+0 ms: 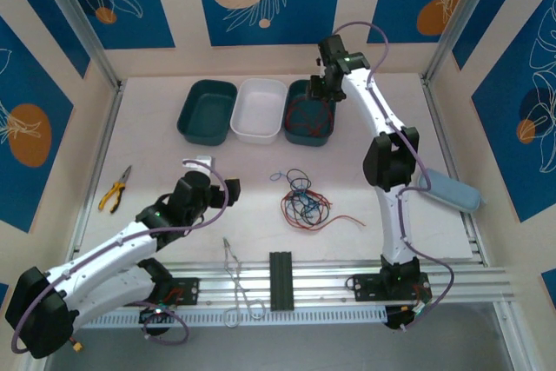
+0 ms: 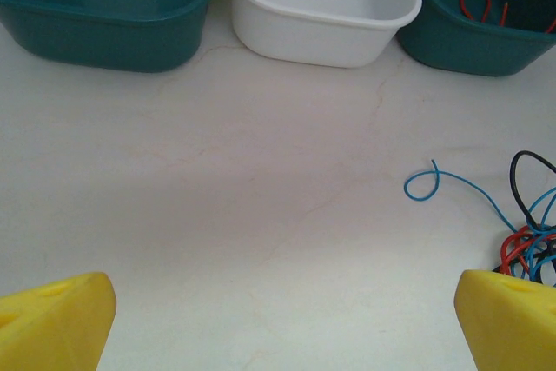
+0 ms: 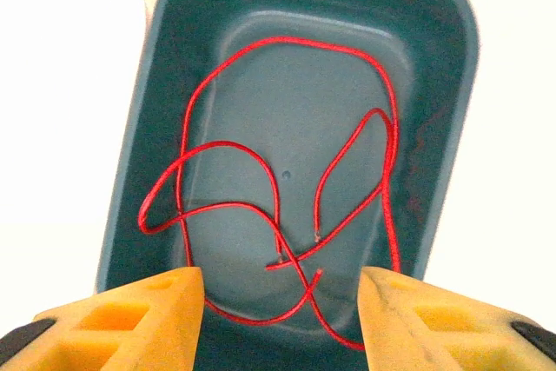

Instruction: Untangle the cables

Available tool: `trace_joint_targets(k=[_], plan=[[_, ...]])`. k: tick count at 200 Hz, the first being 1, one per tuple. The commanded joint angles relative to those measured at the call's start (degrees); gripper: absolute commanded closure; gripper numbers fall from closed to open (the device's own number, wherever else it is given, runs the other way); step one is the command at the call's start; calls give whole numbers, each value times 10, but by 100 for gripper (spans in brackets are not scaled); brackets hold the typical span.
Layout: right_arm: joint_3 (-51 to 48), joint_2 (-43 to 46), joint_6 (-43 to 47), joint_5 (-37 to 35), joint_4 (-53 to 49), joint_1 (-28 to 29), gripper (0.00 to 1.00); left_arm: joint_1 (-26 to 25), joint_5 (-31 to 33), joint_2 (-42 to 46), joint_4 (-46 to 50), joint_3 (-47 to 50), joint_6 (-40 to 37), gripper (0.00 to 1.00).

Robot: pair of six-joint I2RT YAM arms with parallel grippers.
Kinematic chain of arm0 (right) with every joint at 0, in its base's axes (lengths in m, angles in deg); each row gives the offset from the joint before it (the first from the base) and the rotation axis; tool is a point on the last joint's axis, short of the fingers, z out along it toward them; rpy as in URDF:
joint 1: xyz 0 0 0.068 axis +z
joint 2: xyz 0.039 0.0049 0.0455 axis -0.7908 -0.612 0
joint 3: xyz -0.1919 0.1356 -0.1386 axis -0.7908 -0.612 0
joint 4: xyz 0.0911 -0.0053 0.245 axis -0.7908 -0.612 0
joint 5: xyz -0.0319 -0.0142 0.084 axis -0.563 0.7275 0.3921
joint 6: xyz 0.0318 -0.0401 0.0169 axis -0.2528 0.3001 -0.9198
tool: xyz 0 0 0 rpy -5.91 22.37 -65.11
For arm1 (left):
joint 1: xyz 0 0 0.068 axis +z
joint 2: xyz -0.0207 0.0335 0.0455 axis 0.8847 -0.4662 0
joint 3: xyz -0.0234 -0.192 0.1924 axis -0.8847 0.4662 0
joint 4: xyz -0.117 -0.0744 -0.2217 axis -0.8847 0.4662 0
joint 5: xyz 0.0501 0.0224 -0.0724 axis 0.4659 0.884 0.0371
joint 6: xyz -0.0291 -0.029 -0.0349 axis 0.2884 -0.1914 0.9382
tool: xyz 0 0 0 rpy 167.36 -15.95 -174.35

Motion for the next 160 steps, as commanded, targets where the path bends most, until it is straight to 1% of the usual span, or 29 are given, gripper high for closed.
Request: trace_joint_targets(k=[1, 18, 38, 66, 95, 124, 140, 160], plan=[[-24, 37, -7, -28, -13, 4, 50, 7, -10, -4, -18, -4, 4, 0], [-51, 61, -13, -34, -11, 5, 51, 7, -13, -7, -20, -6, 4, 0], [-109, 102, -23, -35, 8, 11, 51, 8, -19, -10, -23, -7, 4, 0], [-226, 184, -47, -33, 51, 24, 49, 7, -35, -19, -28, -13, 7, 0], [-359, 284, -82, -28, 90, 38, 49, 8, -64, -46, -33, -33, 18, 0], [-496, 391, -136, -29, 116, 50, 48, 6, -139, -101, -55, -63, 13, 0], [-570, 449, -165, -31, 124, 56, 47, 5, -180, -133, -88, -77, 18, 0], [-646, 513, -200, -33, 117, 62, 46, -4, -214, -169, -130, -95, 31, 0]])
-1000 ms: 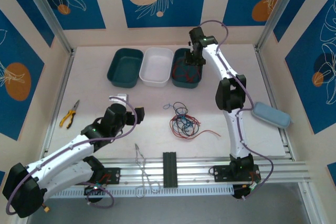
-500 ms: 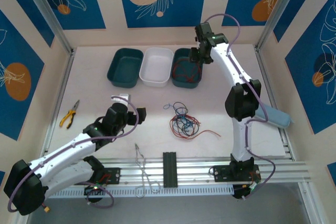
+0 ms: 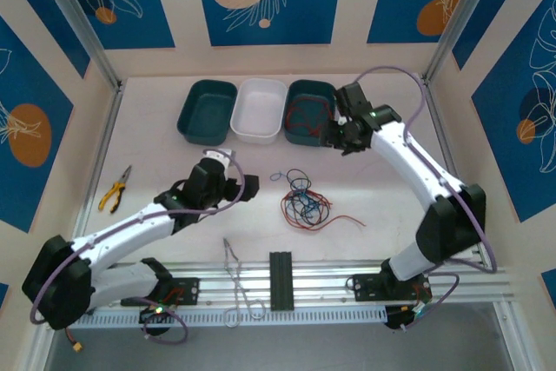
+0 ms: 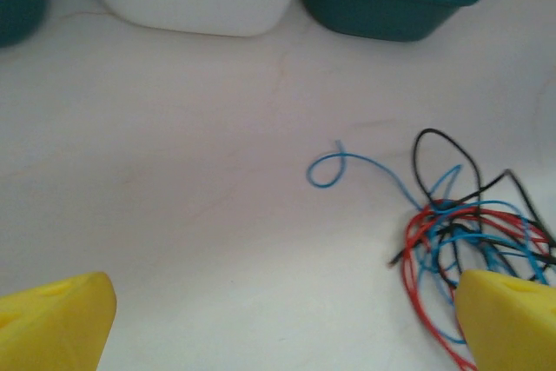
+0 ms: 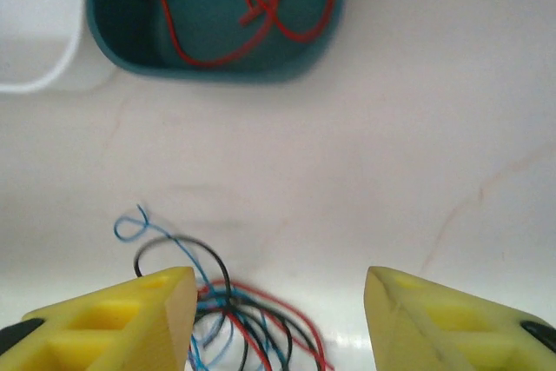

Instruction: Untangle the cables

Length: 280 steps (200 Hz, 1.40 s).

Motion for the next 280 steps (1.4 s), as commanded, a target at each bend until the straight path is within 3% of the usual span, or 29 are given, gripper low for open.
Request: trace_joint_targets(k=[1, 68, 115, 136, 199, 280], plan=[[-71, 61, -67, -3, 3, 7, 46, -6, -76, -34, -65, -35, 17, 0], [-221, 222, -164, 4, -49, 29, 44, -61, -147, -187, -46, -160, 6, 0], [-297, 275, -228, 38, -31, 55, 53, -95, -168, -277, -5, -223, -14, 0], [-331, 270, -254, 55, -1, 83, 55, -100, -167, -310, 11, -241, -18, 1], [-375, 194, -286, 96, 122, 149, 57, -100, -179, -362, -20, -236, 8, 19], [-365, 120, -280, 80, 156, 148, 70, -100, -176, -370, -54, -205, 29, 37]])
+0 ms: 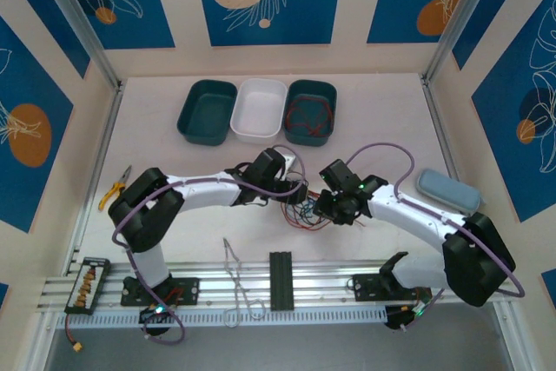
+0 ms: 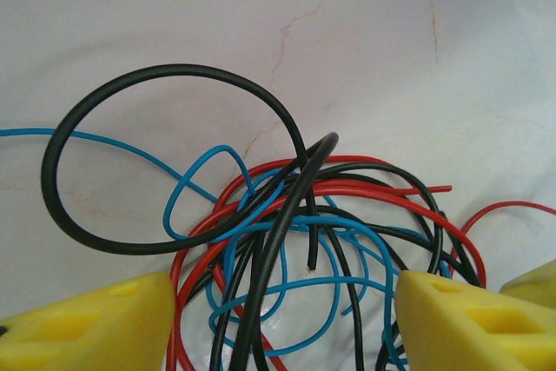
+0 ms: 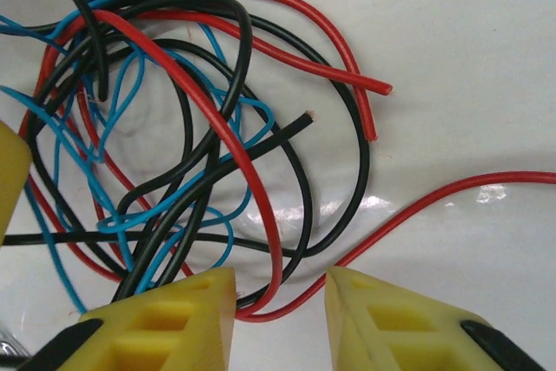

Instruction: Untangle the cables

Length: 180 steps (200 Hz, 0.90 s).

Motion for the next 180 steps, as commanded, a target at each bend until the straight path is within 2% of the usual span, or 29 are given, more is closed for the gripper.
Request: trace_joint_targets(k=[1, 35, 52, 68, 85, 145, 180], plan=[[5, -15, -9, -6, 8, -1, 70, -4, -10, -9, -19, 10, 8, 37], [1, -36, -8, 1, 40, -6, 73, -3, -9, -10, -28, 19, 15, 46], [7, -48, -5, 3, 43, -7, 84, -4, -4, -7, -28, 22, 16, 50], [21, -54, 1, -1, 28, -7, 94, -3, 3, -2, -26, 27, 17, 59], [41, -51, 14, -12, 2, -5, 100, -2, 17, 7, -24, 35, 18, 67], [146, -23, 69, -95, -95, 31, 100, 35, 82, 80, -25, 101, 31, 79], [224, -23, 112, -133, -117, 60, 100, 69, 117, 132, -13, 149, 31, 82]])
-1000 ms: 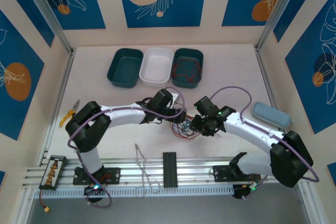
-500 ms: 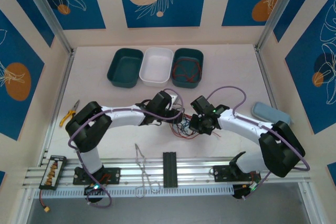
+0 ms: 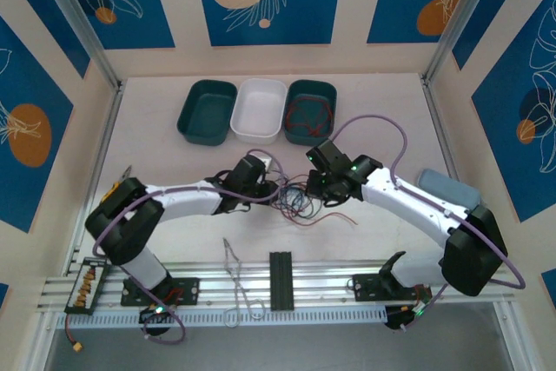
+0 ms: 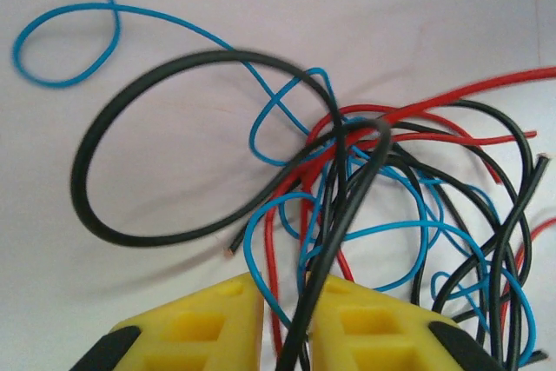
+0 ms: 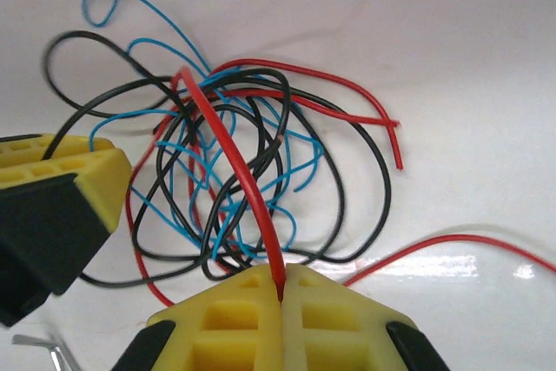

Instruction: Untangle the cables

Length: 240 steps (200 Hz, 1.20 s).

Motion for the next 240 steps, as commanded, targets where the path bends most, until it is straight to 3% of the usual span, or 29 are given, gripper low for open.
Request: trace_joint_targets(k=[1, 63, 147, 184, 218, 240], plan=[[53, 12, 43, -46, -36, 19, 100, 24, 45, 38, 10, 31, 4, 82], [202, -11, 117, -35, -23, 34, 100, 81, 53, 103, 15, 94, 5, 82], [373, -17, 194, -23, -67, 34, 100, 90, 50, 113, 7, 111, 11, 82], [446, -29, 221, -37, -91, 12, 100, 91, 51, 126, 4, 116, 15, 77], [511, -41, 247, -4, -97, -12, 100, 91, 51, 129, 3, 122, 18, 77], [549, -52, 261, -2, -103, -32, 100, 91, 48, 135, -1, 127, 22, 67]])
